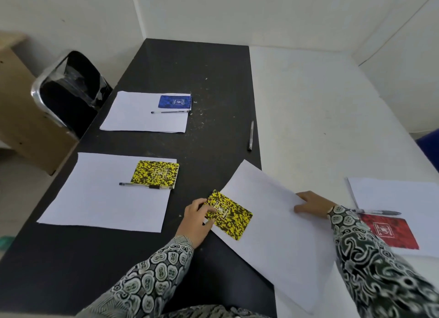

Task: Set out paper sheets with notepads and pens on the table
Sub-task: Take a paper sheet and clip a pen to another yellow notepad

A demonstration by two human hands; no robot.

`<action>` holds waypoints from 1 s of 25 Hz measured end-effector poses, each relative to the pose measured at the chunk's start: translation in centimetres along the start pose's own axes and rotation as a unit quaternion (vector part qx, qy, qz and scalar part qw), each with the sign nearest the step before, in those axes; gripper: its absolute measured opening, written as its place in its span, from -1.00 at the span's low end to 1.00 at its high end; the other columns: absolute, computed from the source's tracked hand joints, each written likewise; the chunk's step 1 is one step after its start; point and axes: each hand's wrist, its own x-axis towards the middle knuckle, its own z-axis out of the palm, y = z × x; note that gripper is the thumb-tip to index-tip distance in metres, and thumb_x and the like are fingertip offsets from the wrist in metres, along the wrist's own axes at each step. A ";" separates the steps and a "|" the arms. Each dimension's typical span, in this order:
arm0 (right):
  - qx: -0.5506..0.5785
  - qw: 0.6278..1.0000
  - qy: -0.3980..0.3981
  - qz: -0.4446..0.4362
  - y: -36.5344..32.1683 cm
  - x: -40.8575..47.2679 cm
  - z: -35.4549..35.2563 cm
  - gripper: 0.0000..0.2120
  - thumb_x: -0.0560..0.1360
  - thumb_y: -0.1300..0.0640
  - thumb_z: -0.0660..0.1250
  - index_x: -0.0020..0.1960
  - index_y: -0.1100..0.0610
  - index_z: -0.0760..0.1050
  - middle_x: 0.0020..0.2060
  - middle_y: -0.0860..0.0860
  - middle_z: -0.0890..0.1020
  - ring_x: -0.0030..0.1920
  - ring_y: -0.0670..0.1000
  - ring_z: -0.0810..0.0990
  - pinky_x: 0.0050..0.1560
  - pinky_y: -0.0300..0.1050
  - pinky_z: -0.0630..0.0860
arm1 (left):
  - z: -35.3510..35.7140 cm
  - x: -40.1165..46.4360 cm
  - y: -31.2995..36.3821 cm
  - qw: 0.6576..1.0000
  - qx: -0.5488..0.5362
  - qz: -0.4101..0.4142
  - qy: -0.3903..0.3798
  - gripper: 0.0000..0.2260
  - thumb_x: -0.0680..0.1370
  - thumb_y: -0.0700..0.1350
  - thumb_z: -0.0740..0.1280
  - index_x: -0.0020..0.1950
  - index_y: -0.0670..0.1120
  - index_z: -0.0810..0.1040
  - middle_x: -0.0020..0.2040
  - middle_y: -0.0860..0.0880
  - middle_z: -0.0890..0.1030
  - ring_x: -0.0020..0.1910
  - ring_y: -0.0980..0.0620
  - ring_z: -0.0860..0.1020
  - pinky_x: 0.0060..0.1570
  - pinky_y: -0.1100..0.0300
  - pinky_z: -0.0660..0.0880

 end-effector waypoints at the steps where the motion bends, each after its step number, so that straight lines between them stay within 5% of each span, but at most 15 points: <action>1: 0.004 1.000 0.005 -0.007 0.0 0.3 0.2 -0.67 0.25 0.00 0.27 -0.03 0.12 0.51 -0.07 0.10 0.58 -0.07 0.08 0.56 -0.17 -0.19 0.44 | 0.1 0.0 0.1 1.000 0.004 0.004 0.017 -0.80 0.54 -0.15 0.26 0.15 -0.09 0.50 0.37 -0.01 0.29 0.39 -0.03 0.20 0.20 0.18 0.30; 3: 0.006 1.000 0.015 -0.021 0.3 1.2 0.3 -0.60 0.24 0.00 0.21 -0.01 0.17 0.54 -0.09 0.10 0.58 -0.08 0.08 0.55 -0.13 -0.14 0.43 | 0.3 0.3 0.2 0.999 0.006 -0.002 0.043 -0.82 0.53 -0.14 0.28 0.13 -0.09 0.49 0.30 -0.01 0.34 0.33 -0.01 0.27 0.09 0.21 0.34; 8: -0.001 0.998 0.062 -0.018 0.3 3.4 -0.5 -0.82 0.43 0.05 0.29 -0.31 0.05 0.38 -0.27 0.02 0.49 -0.15 0.06 0.47 -0.18 -0.10 0.32 | 0.3 1.4 0.8 0.996 0.077 -0.035 0.040 -0.60 0.50 -0.13 0.34 0.31 0.04 0.37 0.28 -0.01 0.32 0.28 0.00 0.29 0.09 0.11 0.45; 12: 0.038 0.988 0.147 -0.021 -2.7 6.7 -1.2 -0.89 0.47 0.23 0.22 -0.05 0.05 0.43 -0.07 0.11 0.53 -0.10 0.08 0.47 -0.03 -0.12 0.36 | 0.1 2.5 1.6 0.996 0.072 -0.060 0.013 -0.54 0.45 -0.20 0.38 0.31 0.05 0.36 0.29 -0.03 0.30 0.27 -0.02 0.29 0.13 0.07 0.48; 17: -0.082 0.989 0.095 -0.072 -9.0 11.6 -2.0 -0.50 0.48 0.25 0.14 0.38 -0.05 0.20 0.31 0.14 0.30 0.23 0.22 0.35 0.27 0.15 0.34 | 0.1 3.5 2.1 0.988 0.141 -0.065 -0.013 -0.44 0.46 -0.21 0.35 0.39 0.10 0.25 0.30 -0.03 0.28 0.24 -0.04 0.29 0.11 0.10 0.48; 21: -0.214 0.967 0.123 -0.068 -11.3 14.7 -3.0 -0.31 0.41 0.41 0.08 0.41 -0.12 0.11 0.40 0.10 0.14 0.27 0.25 0.26 0.20 0.20 0.42 | 0.1 3.9 2.2 0.986 0.145 -0.078 -0.025 -0.40 0.45 -0.21 0.35 0.40 0.14 0.21 0.29 -0.02 0.27 0.23 -0.03 0.29 0.11 0.12 0.47; 25: -0.268 0.932 0.203 -0.135 -10.9 16.8 -4.5 -0.63 0.44 0.41 0.15 0.20 0.15 0.35 0.23 0.15 0.35 0.13 0.21 0.42 -0.09 0.13 0.50 | -0.2 5.2 2.8 0.979 0.125 -0.155 -0.040 -0.33 0.40 -0.22 0.42 0.40 -0.01 0.15 0.31 -0.09 0.29 0.28 -0.11 0.31 0.19 0.04 0.41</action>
